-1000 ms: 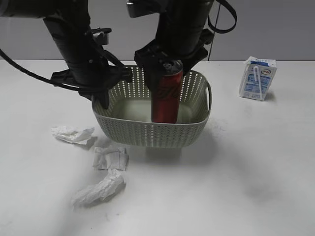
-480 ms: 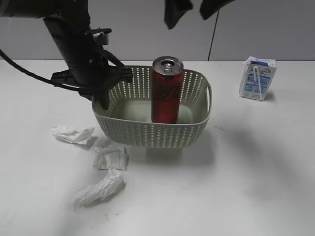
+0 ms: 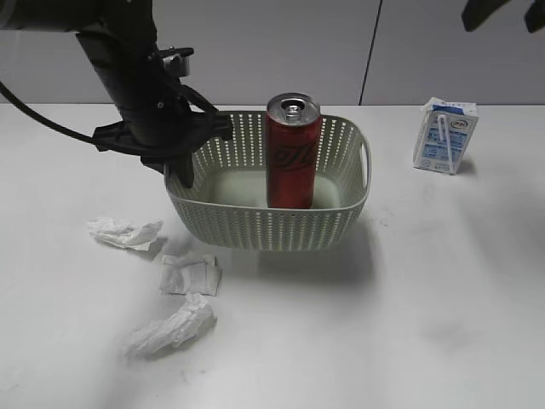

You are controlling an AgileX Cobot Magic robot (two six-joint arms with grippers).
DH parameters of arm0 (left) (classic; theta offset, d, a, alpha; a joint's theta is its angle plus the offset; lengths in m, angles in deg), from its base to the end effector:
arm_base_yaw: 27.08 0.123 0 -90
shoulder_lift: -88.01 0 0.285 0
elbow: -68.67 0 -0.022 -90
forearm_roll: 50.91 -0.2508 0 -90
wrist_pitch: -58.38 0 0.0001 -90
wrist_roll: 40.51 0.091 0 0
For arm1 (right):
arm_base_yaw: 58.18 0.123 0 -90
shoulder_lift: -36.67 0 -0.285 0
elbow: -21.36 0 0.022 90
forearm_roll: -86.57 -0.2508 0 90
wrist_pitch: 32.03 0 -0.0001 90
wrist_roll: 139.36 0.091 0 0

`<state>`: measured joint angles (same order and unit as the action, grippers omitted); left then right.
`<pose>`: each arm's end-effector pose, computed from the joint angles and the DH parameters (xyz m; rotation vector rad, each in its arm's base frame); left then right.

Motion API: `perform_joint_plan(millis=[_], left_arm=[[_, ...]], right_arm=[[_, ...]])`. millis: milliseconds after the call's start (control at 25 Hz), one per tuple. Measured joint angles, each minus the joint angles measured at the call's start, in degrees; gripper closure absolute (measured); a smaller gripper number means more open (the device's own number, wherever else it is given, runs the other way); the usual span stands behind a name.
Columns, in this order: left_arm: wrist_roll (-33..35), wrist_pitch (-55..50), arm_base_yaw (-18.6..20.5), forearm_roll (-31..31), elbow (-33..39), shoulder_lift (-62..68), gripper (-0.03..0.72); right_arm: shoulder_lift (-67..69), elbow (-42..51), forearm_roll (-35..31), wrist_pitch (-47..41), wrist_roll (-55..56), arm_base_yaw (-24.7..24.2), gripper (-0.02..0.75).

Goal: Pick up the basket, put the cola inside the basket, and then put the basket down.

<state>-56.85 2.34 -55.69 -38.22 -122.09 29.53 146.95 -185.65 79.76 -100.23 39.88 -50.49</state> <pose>0.3543 -0.2122 0.2107 0.1657 2.9734 -0.4048 0.3837 0.0619 0.3622 -0.1736 2.6395 0.2013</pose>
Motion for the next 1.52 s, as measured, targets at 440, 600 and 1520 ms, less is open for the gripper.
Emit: perform_joint_plan(millis=[440, 600, 1520], left_arm=[[-1.37, 4.47, 3.05, 0.71, -0.51, 5.02, 0.691], [-1.37, 6.13, 3.05, 0.30, -0.56, 6.72, 0.691], [4.89, 7.13, 8.06, -3.62, -0.69, -1.94, 0.078]], right_arm=[[-34.85, 38.72, 0.38, 4.78, -5.28, -0.60, 0.146], [-49.07, 52.07, 0.38, 7.56, -5.47, -0.60, 0.146], [-99.96, 80.19, 0.32, 13.85, -5.23, -0.60, 0.148]])
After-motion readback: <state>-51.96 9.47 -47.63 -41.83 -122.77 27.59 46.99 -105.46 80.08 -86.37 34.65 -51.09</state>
